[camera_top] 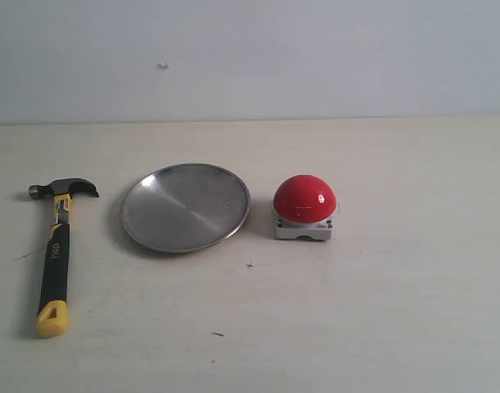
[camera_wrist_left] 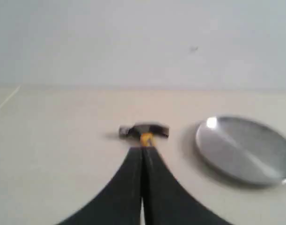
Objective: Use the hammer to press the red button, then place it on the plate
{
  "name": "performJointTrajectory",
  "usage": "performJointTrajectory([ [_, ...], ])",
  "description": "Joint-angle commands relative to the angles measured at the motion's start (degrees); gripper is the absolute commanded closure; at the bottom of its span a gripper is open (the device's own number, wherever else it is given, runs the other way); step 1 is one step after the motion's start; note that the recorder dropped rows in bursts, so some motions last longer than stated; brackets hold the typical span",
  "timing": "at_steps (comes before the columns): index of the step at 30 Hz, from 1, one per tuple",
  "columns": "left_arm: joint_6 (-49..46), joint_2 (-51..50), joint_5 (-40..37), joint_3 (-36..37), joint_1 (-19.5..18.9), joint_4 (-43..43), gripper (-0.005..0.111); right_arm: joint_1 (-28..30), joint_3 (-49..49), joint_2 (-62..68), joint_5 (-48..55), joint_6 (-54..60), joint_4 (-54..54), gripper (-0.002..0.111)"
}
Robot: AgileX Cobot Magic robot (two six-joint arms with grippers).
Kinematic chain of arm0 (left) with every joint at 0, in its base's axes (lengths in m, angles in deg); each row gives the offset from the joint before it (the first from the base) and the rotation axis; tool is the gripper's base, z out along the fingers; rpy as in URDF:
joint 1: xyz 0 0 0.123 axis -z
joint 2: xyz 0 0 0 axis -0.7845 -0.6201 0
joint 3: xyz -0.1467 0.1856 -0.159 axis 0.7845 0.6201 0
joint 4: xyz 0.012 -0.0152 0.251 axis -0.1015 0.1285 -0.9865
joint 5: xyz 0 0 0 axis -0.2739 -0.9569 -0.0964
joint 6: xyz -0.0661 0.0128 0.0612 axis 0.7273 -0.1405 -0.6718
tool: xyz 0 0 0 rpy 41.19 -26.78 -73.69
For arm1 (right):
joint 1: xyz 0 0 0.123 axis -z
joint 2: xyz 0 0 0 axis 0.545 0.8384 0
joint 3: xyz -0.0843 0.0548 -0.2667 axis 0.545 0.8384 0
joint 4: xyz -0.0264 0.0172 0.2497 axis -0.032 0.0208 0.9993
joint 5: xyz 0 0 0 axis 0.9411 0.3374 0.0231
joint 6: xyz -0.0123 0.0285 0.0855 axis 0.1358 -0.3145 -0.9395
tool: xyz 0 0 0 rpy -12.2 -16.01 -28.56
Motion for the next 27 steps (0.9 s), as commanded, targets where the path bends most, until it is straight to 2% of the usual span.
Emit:
performJointTrajectory([
  [1,1.18,0.35,22.02,0.23,-0.07,-0.49,0.107,0.36,0.28,-0.37,-0.06,0.49,-0.14,0.108],
  [5,2.44,0.35,38.37,0.23,-0.07,0.42,0.107,0.36,0.28,-0.37,-0.06,0.49,-0.14,0.108],
  [7,6.66,0.35,45.59,0.23,-0.07,1.09,0.107,0.36,0.28,-0.37,-0.06,0.49,-0.14,0.108],
  [12,8.43,0.35,56.59,0.12,-0.07,3.82,0.107,0.36,0.28,-0.37,-0.06,0.49,-0.14,0.108],
  [15,4.23,-1.0,53.96,-1.94,-0.07,16.33,0.107,0.36,0.28,-0.37,-0.06,0.49,-0.14,0.108],
  [16,-0.4,-2.81,51.83,-3.28,-0.07,23.85,0.107,0.36,0.28,-0.37,-0.06,0.49,-0.14,0.108],
  [19,-21.24,-12.54,48.44,-9.07,-0.07,49.03,0.107,0.36,0.28,-0.37,-0.06,0.49,-0.14,0.108],
  [21,-33.66,-20.8,47.0,-13.43,-0.07,59.99,0.107,0.36,0.28,-0.37,-0.06,0.49,-0.14,0.108],
  [23,-42.09,-31.0,42.54,-18.82,-0.07,65.68,0.107,0.36,0.28,-0.37,-0.06,0.49,-0.14,0.108],
  [27,-55.6,-51.76,28.44,-30.66,-0.07,70.13,0.107,0.36,0.28,-0.37,-0.06,0.49,-0.14,0.108],
])
